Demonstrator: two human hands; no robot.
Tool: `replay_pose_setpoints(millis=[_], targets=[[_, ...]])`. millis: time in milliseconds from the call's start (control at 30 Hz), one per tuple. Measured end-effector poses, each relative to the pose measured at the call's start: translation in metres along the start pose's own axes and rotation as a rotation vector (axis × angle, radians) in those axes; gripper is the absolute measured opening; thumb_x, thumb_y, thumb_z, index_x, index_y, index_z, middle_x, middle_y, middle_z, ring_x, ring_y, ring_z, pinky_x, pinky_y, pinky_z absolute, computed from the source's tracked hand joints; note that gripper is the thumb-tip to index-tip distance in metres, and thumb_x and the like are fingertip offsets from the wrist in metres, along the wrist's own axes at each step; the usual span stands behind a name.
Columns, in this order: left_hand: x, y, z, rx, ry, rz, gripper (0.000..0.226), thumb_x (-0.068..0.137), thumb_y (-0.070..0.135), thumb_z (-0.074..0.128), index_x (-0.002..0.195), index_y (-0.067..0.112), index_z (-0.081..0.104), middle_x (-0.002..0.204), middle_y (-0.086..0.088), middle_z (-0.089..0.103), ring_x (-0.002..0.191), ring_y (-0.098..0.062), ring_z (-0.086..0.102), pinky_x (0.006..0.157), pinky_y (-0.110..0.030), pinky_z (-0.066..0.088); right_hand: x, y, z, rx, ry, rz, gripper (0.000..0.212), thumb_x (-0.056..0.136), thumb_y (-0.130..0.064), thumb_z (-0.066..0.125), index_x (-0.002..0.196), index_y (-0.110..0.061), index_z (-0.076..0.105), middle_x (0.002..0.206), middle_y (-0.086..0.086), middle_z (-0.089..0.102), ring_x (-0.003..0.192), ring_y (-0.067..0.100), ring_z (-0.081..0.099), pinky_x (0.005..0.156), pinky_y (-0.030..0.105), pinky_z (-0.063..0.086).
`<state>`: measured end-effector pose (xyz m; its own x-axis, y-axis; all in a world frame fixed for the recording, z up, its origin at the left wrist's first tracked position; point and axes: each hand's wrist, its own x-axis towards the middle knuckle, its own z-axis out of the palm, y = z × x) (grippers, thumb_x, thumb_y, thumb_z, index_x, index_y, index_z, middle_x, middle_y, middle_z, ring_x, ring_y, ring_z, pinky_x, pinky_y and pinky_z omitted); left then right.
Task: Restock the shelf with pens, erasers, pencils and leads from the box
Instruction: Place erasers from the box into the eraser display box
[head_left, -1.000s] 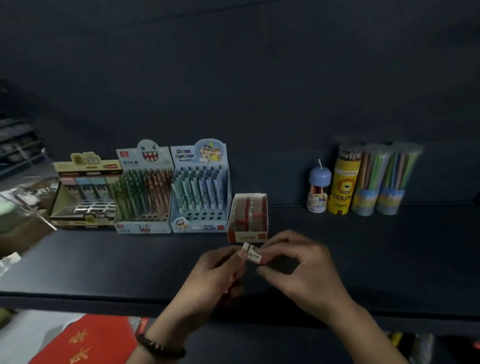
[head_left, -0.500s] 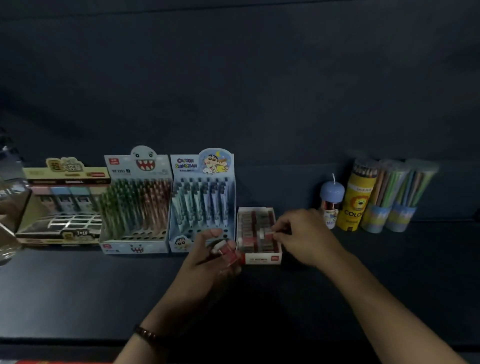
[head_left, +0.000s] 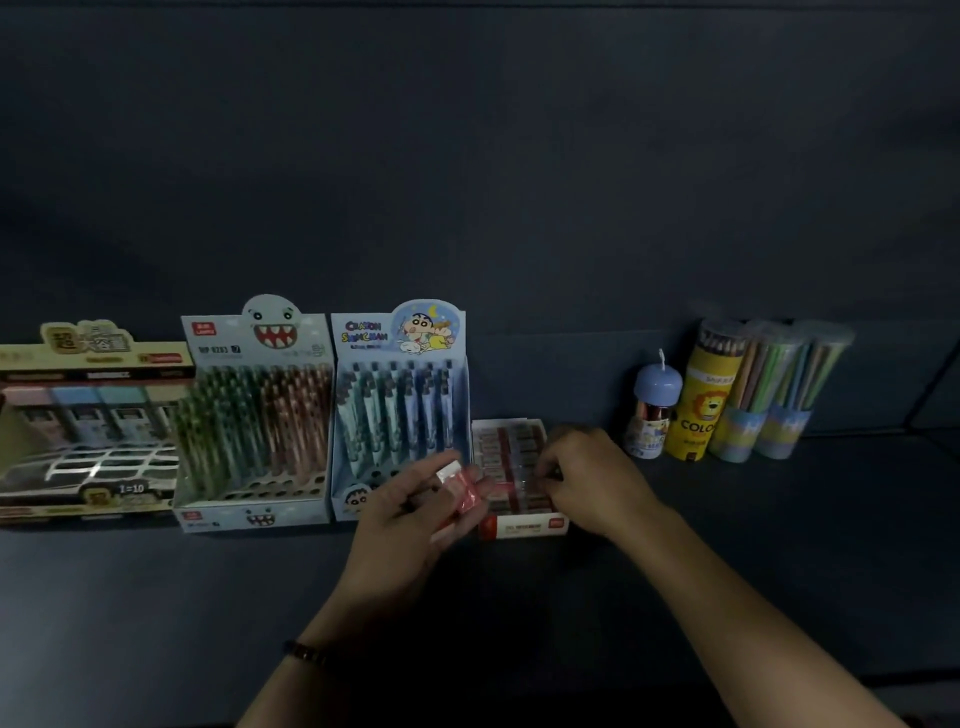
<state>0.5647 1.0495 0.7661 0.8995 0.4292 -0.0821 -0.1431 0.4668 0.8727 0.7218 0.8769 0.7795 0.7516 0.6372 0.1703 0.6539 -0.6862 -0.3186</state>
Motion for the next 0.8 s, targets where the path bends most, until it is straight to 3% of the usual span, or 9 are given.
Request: replay_pose_setpoints(millis=[133, 200, 300, 367, 500, 600, 700, 800], targets=[[-0.003, 0.001, 0.004, 0.025, 0.008, -0.007, 0.021, 0.107, 0.007, 0.055, 0.126, 0.001, 0.063, 0.123, -0.016, 0.076, 0.113, -0.036, 0.075, 0.073, -0.031, 0.063, -0.003, 0.0, -0.006, 0.004, -0.048, -0.044, 0.014, 0.1, -0.028, 0.067, 0.101, -0.027, 0.081, 0.115, -0.009, 0.064, 0.106, 0.012, 0.062, 0.088, 0.035, 0.056], [-0.006, 0.004, 0.004, 0.123, -0.008, 0.008, 0.018, 0.109, 0.013, 0.055, 0.122, 0.004, 0.063, 0.12, -0.007, 0.078, 0.107, -0.032, 0.077, 0.062, -0.026, 0.058, -0.013, -0.009, -0.008, 0.048, 0.051, -0.062, 0.016, 0.101, -0.036, 0.067, 0.106, -0.029, 0.08, 0.114, -0.011, 0.061, 0.109, 0.008, 0.056, 0.091, 0.029, 0.049], [-0.007, 0.003, 0.002, 0.152, -0.027, 0.033, 0.018, 0.11, 0.018, 0.052, 0.119, 0.005, 0.06, 0.125, -0.004, 0.077, 0.109, -0.029, 0.077, 0.05, -0.022, 0.046, -0.039, -0.041, -0.007, 0.43, 0.283, -0.032, 0.006, 0.094, -0.03, 0.077, 0.098, -0.03, 0.082, 0.097, -0.018, 0.072, 0.093, 0.0, 0.065, 0.079, 0.013, 0.048], [-0.007, 0.002, 0.001, 0.17, -0.035, 0.071, 0.017, 0.11, 0.018, 0.05, 0.116, 0.005, 0.059, 0.127, -0.002, 0.077, 0.111, -0.03, 0.077, 0.047, -0.021, 0.041, -0.051, -0.06, -0.005, 0.595, 0.252, -0.018, 0.005, 0.091, -0.03, 0.08, 0.096, -0.03, 0.082, 0.089, -0.018, 0.077, 0.086, 0.002, 0.071, 0.076, 0.016, 0.054], [-0.009, 0.0, 0.0, 0.193, -0.079, 0.126, 0.014, 0.11, 0.017, 0.05, 0.113, 0.006, 0.058, 0.129, -0.002, 0.075, 0.112, -0.03, 0.076, 0.046, -0.023, 0.041, -0.049, -0.068, -0.004, 0.674, 0.127, 0.0, 0.008, 0.095, -0.033, 0.077, 0.096, -0.029, 0.084, 0.089, -0.016, 0.079, 0.086, 0.0, 0.073, 0.08, 0.023, 0.058], [-0.009, 0.0, 0.001, 0.195, -0.098, 0.166, 0.009, 0.109, 0.014, 0.052, 0.108, 0.007, 0.057, 0.126, -0.004, 0.077, 0.109, -0.031, 0.077, 0.044, -0.025, 0.042, -0.046, -0.071, -0.005, 0.814, 0.101, 0.008, 0.008, 0.096, -0.025, 0.078, 0.09, -0.023, 0.083, 0.086, -0.006, 0.08, 0.084, 0.011, 0.076, 0.078, 0.029, 0.062], [-0.009, -0.003, -0.001, 0.255, -0.07, 0.251, 0.012, 0.104, 0.022, 0.06, 0.107, 0.011, 0.059, 0.105, -0.016, 0.079, 0.083, -0.039, 0.074, 0.043, -0.03, 0.041, -0.047, -0.073, -0.007, 0.901, 0.07, 0.014, 0.009, 0.098, -0.016, 0.076, 0.091, -0.01, 0.079, 0.085, 0.004, 0.08, 0.081, 0.022, 0.078, 0.073, 0.032, 0.065], [-0.009, -0.005, -0.004, 0.409, -0.037, 0.394, 0.013, 0.101, 0.024, 0.064, 0.11, 0.015, 0.061, 0.097, -0.01, 0.078, 0.053, -0.034, 0.058, 0.041, -0.035, 0.045, -0.047, -0.069, -0.01, 0.945, 0.082, 0.01, 0.007, 0.099, -0.013, 0.074, 0.095, -0.007, 0.075, 0.089, 0.005, 0.08, 0.081, 0.019, 0.08, 0.073, 0.032, 0.065]])
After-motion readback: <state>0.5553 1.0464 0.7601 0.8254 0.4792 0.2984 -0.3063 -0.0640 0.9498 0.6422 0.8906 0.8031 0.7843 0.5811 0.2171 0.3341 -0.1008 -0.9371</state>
